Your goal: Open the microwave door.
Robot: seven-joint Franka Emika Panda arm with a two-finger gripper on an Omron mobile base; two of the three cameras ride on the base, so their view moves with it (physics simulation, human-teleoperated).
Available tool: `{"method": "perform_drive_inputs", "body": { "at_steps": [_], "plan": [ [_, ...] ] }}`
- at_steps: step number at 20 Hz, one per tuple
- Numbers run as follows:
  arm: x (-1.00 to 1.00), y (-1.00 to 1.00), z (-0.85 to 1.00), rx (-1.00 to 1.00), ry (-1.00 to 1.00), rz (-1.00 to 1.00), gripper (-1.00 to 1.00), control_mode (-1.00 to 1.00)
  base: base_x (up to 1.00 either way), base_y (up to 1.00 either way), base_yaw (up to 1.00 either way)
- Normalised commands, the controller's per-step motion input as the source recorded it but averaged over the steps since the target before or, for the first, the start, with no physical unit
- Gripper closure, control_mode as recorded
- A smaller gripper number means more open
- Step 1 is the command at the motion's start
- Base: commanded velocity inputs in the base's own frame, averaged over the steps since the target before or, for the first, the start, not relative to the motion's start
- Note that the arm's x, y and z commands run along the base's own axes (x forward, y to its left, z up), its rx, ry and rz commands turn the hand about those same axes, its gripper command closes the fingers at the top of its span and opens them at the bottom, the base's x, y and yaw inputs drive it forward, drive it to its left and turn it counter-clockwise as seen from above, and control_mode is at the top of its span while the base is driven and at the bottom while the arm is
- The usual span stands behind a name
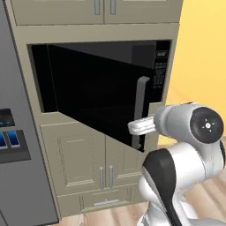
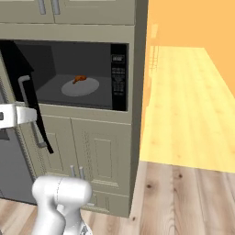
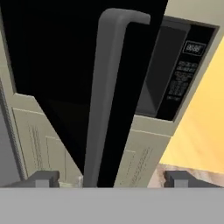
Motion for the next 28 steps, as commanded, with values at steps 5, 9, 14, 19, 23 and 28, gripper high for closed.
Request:
{"method": "perform_drive_inputs", "body": {
  "at_steps": [5, 9, 14, 19, 23, 28],
  "plan": [
    [-1.0, -0.23, -0.43, -0.06, -0.01, 0.03, -1.0, -1.0, 0.0, 0.0, 0.0],
    [-0.25, -0.95, 0.58, 0.35, 0.03, 0.04, -1.0, -1.0, 0.0, 0.0, 0.0],
    [0.06, -1.0, 0.44, 0.68, 0.15, 0.11, -1.0, -1.0, 0.0, 0.0, 0.0],
    [0.86, -0.81, -0.14, 0.71, 0.2, 0.1, -1.0, -1.0, 0.0, 0.0, 0.0],
    [1.0, -0.35, -0.6, 0.63, 0.04, 0.12, -1.0, -1.0, 0.0, 0.0, 0.0],
    [1.0, 0.1, -0.61, 0.47, 0.0, 0.12, -1.0, -1.0, 0.0, 0.0, 0.0]
  ]
}}
